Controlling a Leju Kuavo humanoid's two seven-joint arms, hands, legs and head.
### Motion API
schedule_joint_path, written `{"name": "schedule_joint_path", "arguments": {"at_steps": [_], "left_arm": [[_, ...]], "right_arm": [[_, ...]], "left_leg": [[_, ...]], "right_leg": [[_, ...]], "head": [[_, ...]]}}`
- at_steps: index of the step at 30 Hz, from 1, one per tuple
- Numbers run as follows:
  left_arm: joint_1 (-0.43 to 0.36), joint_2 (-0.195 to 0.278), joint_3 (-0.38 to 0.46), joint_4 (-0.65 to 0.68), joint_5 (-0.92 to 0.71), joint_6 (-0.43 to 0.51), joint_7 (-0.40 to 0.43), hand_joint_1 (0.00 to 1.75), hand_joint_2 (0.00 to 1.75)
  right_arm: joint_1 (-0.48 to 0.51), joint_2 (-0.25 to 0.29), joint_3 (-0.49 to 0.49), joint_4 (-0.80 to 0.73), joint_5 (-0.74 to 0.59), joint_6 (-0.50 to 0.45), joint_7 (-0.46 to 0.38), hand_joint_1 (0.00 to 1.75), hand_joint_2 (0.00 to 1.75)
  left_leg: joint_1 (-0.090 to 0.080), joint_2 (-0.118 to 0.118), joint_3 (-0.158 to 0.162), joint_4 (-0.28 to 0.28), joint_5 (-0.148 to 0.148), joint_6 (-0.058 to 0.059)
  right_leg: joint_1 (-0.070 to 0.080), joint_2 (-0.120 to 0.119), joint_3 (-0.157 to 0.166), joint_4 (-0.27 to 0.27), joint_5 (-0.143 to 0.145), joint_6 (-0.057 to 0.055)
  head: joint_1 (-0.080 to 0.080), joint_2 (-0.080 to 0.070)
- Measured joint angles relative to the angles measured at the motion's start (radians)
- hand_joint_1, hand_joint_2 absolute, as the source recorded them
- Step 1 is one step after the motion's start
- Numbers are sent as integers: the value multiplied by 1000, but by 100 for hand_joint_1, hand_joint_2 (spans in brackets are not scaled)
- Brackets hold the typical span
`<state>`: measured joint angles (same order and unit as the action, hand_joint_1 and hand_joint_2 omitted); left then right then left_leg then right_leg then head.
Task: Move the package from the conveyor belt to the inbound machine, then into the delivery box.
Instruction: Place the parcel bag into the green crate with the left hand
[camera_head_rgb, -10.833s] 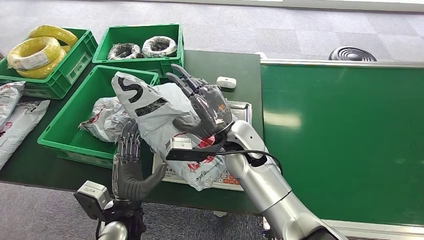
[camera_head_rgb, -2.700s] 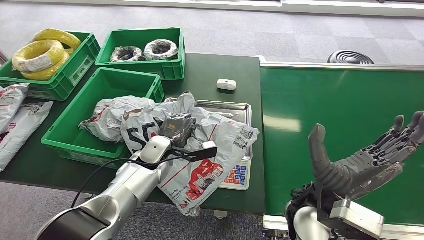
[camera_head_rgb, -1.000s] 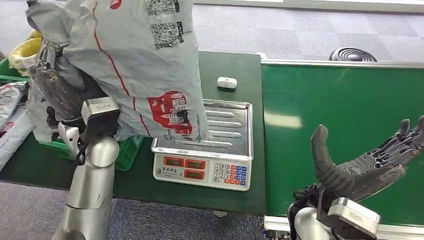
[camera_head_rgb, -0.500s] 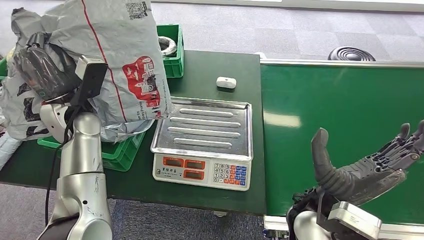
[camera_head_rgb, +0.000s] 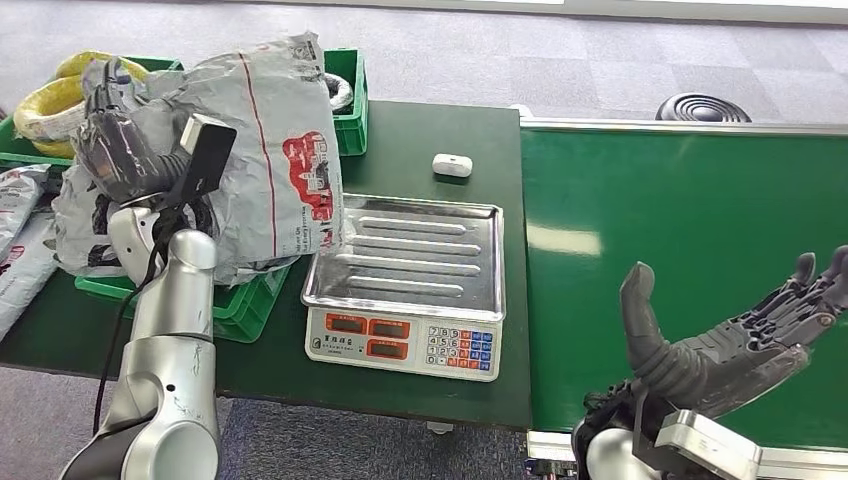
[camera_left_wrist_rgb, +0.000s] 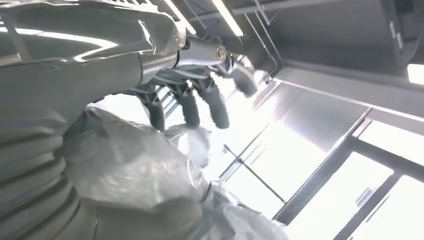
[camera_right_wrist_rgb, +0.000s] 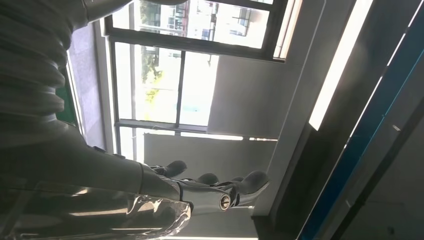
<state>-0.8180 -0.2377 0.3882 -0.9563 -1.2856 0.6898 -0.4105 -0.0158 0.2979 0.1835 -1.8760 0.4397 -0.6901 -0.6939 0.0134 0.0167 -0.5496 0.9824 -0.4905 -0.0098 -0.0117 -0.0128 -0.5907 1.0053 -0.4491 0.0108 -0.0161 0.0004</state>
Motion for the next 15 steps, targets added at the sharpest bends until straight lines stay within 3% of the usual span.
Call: {"name": "schedule_joint_path", "arguments": {"at_steps": [10, 15], "left_arm": [[9, 8, 4, 40, 8, 1, 9, 0, 175], [31, 2, 4, 7, 85, 1, -71, 0, 175]], "right_arm": [[5, 0, 22, -4, -8, 0, 0, 0, 175], [5, 0, 25, -2, -8, 0, 0, 0, 175]], "left_leg": [[0, 0, 0, 0, 0, 0], [0, 0, 0, 0, 0, 0]], "right_leg": [[0, 0, 0, 0, 0, 0], [0, 0, 0, 0, 0, 0]], "head": [[0, 0], [0, 0]]}}
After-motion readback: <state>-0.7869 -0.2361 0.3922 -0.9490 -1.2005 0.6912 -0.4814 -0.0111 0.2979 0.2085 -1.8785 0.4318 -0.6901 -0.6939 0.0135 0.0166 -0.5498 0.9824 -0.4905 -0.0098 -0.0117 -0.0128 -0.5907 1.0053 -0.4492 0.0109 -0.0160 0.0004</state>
